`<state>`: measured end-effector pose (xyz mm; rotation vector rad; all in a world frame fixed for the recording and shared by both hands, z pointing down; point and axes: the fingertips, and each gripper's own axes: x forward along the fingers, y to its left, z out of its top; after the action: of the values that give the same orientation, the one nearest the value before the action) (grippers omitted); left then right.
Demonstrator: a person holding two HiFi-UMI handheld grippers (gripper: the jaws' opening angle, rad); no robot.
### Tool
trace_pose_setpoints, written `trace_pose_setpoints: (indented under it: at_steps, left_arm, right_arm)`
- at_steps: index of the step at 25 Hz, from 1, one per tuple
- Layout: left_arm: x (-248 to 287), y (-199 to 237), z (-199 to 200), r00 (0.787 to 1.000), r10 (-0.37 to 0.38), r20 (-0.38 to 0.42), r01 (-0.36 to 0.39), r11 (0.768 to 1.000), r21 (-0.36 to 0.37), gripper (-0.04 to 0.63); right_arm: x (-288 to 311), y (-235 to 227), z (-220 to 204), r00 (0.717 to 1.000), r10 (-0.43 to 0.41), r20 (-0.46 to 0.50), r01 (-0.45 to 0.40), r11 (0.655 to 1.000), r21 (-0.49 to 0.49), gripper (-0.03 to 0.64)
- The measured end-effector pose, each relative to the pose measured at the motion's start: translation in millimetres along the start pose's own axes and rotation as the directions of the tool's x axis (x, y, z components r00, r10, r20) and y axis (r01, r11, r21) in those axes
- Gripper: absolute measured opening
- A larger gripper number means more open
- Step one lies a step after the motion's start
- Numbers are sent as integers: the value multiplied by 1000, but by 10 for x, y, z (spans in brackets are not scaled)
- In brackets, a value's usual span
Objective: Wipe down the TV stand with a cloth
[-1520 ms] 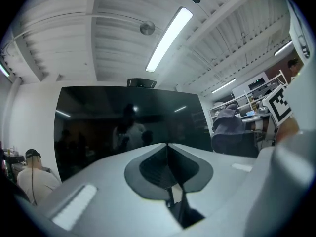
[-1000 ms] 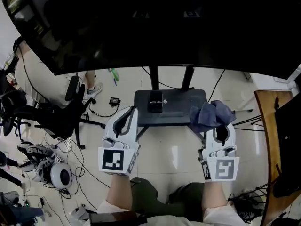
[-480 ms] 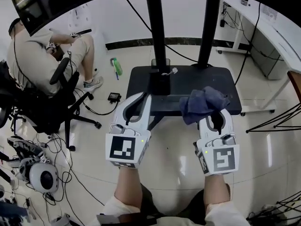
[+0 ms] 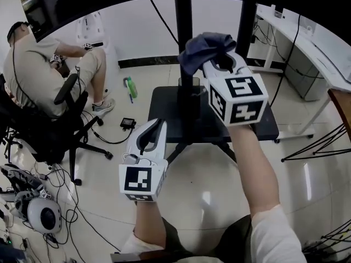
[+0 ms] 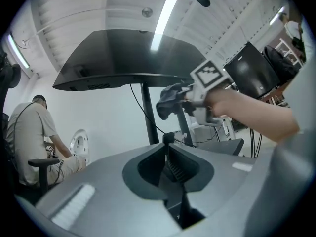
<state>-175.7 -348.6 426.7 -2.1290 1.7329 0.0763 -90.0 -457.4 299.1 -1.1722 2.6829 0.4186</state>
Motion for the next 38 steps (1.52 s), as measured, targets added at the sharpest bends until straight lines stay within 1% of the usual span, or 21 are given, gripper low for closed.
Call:
trace_pose_setpoints:
  at_steps: [3,6,8,10,11,13,14,16,17,18,19,22,24,26,28,30,32,33,35,36,38]
  left_arm:
    - [-150,-20,36,995,10,-99,-16,998,-58,107]
    - [-184,16,146,999,16,-28,-17,999,-44,107]
    - [-232,52,157,999,24,-23,-25,999,-47,107]
    - [-289,84,134,998,31,-49,-33,998,-54,107]
    - [-305,109,149,999,35,-36,-37,998,-54,107]
    - [-322,183,239,998,53,44,-51,998,-48,107]
    - [-345,205,252,997,59,49,-56,997,-51,107]
    - [-390,196,213,998,50,28,-48,997,-53,107]
    - [-384,184,217,998,42,50,-40,998,-51,107]
    - [-367,172,223,997,37,73,-33,998,-50,107]
    - [-355,152,203,997,29,65,-26,998,-54,107]
    - [-344,69,100,997,-4,-72,-1,997,-75,107]
    - [-309,86,189,1000,0,-30,-2,997,-75,107]
    - [-280,111,260,999,11,35,-9,998,-68,107]
    - [-256,78,237,999,-2,35,4,998,-57,107]
    - [-198,23,224,999,-19,42,21,998,-55,107]
    - [-112,-43,241,997,-23,69,27,998,-63,107]
    - [-88,-108,188,999,-39,31,41,997,-67,107]
    - [-69,-256,32,993,-87,-85,81,994,-70,107]
    - [-53,-303,14,990,-99,-102,92,993,-71,107]
    - [-6,-336,127,994,-96,-42,94,993,-66,107]
  right_arm:
    - [622,-131,157,993,-11,-119,6,999,-45,63]
    - [938,-269,335,985,-42,-166,24,993,-114,63]
    - [1058,-338,313,978,-45,-204,26,995,-92,63]
    - [1113,-349,59,961,-24,-276,6,998,-68,63]
    - [1108,-340,-131,949,-18,-315,-8,997,-83,63]
    - [1055,-295,-559,924,-6,-382,-42,992,-116,63]
    - [1021,-266,-778,910,9,-414,-61,992,-114,63]
    - [969,-223,-1193,878,52,-476,-98,992,-73,63]
    - [953,-223,-1362,864,70,-498,-108,993,-48,64]
    - [943,-240,-1482,856,81,-511,-110,994,-27,63]
    - [936,-263,-1543,853,84,-516,-108,994,-18,63]
    - [927,-324,-1431,866,60,-497,-102,993,-57,63]
    - [821,-417,-1142,905,12,-425,-43,997,-66,63]
    - [474,-505,-757,955,-43,-294,29,998,-54,63]
    - [-98,-504,-423,981,-96,-170,89,995,-49,63]
    - [-718,-444,-310,984,-141,-110,137,990,-43,63]
    - [-1153,-474,-378,981,-182,-62,179,983,-42,63]
    - [-1259,-542,-443,978,-201,-46,200,979,-40,63]
    - [-1214,-758,-531,974,-223,-43,221,974,-40,63]
    - [-1080,-878,-492,975,-220,-39,218,975,-45,63]
    - [-715,-1112,-235,977,-209,-34,207,977,-58,63]
